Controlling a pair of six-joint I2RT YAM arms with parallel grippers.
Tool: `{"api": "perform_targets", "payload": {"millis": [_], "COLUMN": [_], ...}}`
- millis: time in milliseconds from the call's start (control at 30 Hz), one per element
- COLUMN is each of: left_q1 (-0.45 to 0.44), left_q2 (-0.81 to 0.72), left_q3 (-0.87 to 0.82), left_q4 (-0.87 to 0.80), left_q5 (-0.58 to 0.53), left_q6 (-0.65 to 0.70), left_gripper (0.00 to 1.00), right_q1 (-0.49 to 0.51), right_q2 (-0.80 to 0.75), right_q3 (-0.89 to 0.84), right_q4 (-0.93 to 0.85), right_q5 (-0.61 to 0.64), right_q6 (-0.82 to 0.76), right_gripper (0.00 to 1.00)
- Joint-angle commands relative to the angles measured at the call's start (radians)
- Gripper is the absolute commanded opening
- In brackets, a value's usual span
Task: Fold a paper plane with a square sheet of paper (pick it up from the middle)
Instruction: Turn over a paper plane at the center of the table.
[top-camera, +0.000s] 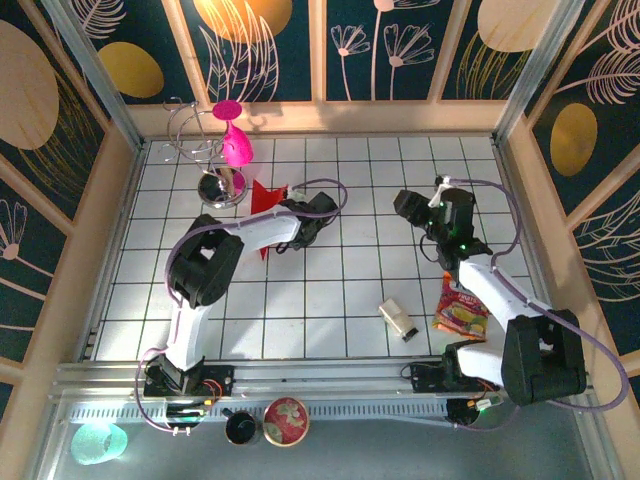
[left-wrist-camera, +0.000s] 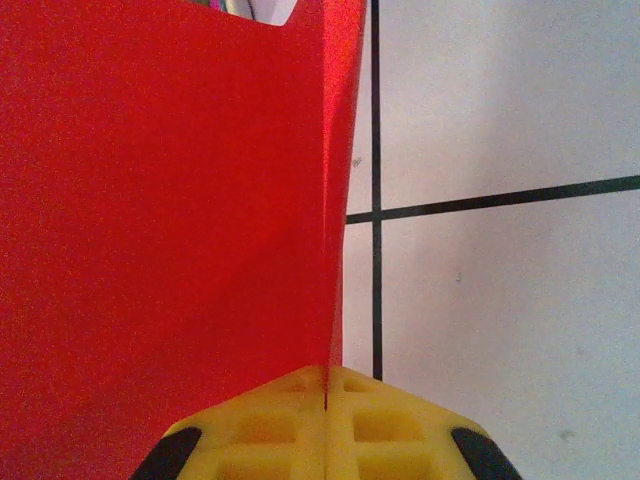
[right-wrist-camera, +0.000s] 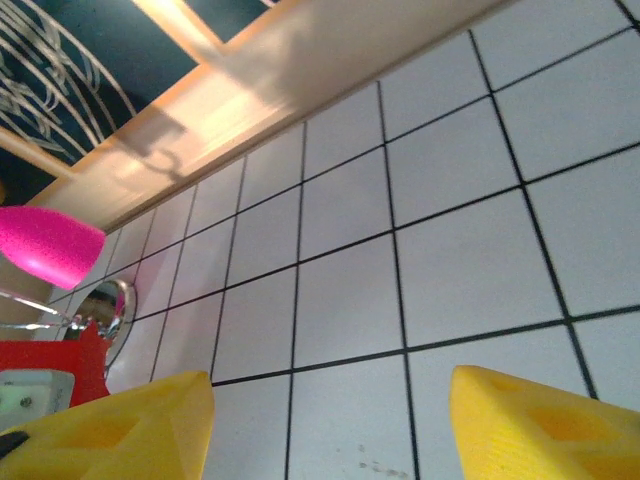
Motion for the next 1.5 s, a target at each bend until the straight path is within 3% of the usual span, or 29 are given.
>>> {"api": "perform_targets", "payload": {"millis": [0,233,667,967,1200,1467], "left_q1": [-0.022,-0.043,-0.054,-0.054,-0.017,0.132], "left_q2": [0.051,0.168,0.023,-0.264,-0.443,-0.462], "left_q3": [0.052,0.124,0.085,-0.224,-0.465,-0.634], "left_q4": [-0.073,-0.097,0.1,0.503,0.687,0.895], "left_q5": [-0.095,-0.085,0.321,0.709,0.648,0.831], "left_q6": [-0.026,-0.069,-0.116,-0.221,-0.249,-0.286], "left_gripper": [0.06,0.11,0.39,0.49,0.64,0.69], "right_q1": [-0.027,-0.035,-0.059,-0.062,-0.047,0.049], "right_q2": [-0.018,-0.002,-0.006,-0.008,0.005,0.089], "right_q3": [0.0,0.002,0.022,0.027,0.017,0.054], "right_q4": [-0.014,-0.017,-0.055,-0.048,-0.01,-0.007], "right_q5": [0.001,-0.052,-0.061,-0.109,-0.116,-0.053], "right_q6": [0.031,0.033,0.028,0.033,0.048,0.063], "right_gripper": [0.64,0.64,0.64,0.65,0.78,0.79]}}
